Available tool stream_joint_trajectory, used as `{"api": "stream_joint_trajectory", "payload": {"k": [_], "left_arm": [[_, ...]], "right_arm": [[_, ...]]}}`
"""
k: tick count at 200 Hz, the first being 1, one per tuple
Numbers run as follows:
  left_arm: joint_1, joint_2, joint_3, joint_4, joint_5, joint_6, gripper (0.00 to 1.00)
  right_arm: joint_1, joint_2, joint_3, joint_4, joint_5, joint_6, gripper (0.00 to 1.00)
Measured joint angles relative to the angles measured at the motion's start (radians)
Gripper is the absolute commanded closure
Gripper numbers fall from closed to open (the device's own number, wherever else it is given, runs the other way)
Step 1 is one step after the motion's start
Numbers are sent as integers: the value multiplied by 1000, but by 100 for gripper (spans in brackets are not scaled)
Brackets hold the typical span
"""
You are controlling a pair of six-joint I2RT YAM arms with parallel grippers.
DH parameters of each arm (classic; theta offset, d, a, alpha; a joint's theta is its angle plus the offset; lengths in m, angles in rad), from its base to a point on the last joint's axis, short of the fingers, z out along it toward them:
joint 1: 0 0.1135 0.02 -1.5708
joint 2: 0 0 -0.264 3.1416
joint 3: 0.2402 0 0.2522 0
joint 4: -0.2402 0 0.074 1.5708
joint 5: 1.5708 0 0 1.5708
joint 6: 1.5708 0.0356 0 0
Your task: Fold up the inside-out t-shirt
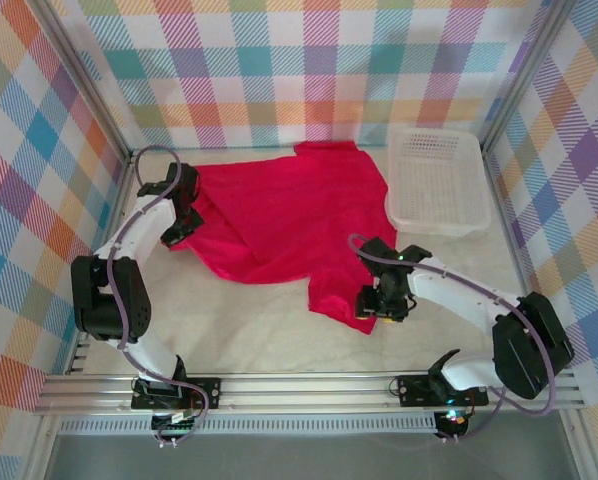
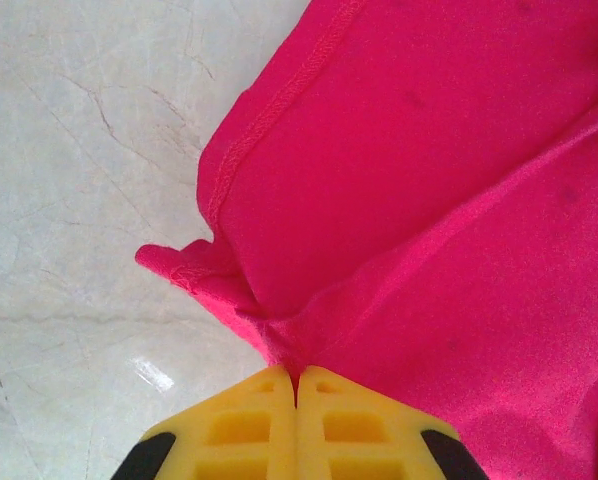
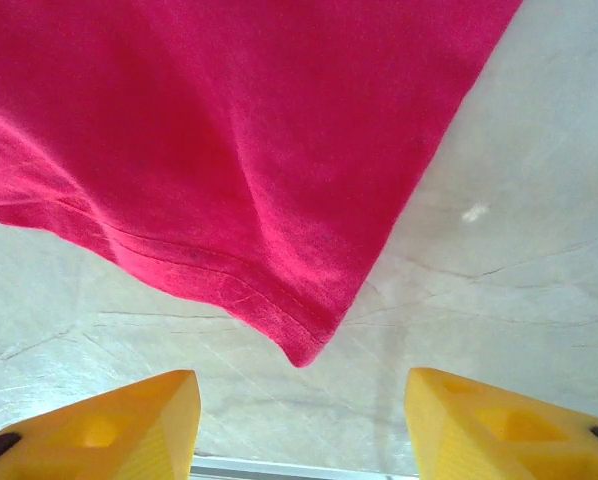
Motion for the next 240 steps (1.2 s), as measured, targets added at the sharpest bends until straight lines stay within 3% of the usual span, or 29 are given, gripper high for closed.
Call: {"api": "stream_joint_trajectory", "payload": {"k": [75, 84, 90, 99, 117, 140, 166, 197, 228, 240], "left_arm": [[2, 0, -7, 0, 7, 24, 98], [5, 0, -9, 0, 12, 26, 98], [7, 0, -11, 1, 17, 27, 98], [12, 0, -13, 1, 25, 27, 98], [16, 0, -16, 1, 40, 27, 98], [18, -2, -18, 1, 68, 27, 98], [17, -28, -20, 2, 99, 26, 97], [-11, -124, -52, 9, 108, 22, 88], [-112, -233, -198, 57, 131, -8, 75], [-158, -232, -256, 67, 148, -12, 64]], "right_arm": [[9, 114, -101, 244, -69, 135, 49], [9, 108, -102, 255, -74, 143, 59], [9, 108, -105, 266, -79, 152, 74], [10, 108, -108, 278, -79, 154, 87], [12, 108, -107, 276, -71, 159, 100], [10, 108, -22, 173, -6, 125, 100], [-12, 106, 235, 31, 96, 42, 100], [-40, 55, 488, -83, 239, -44, 100], [-68, -42, 433, -125, 305, -75, 100], [-79, -45, 350, -125, 305, -75, 100]]}}
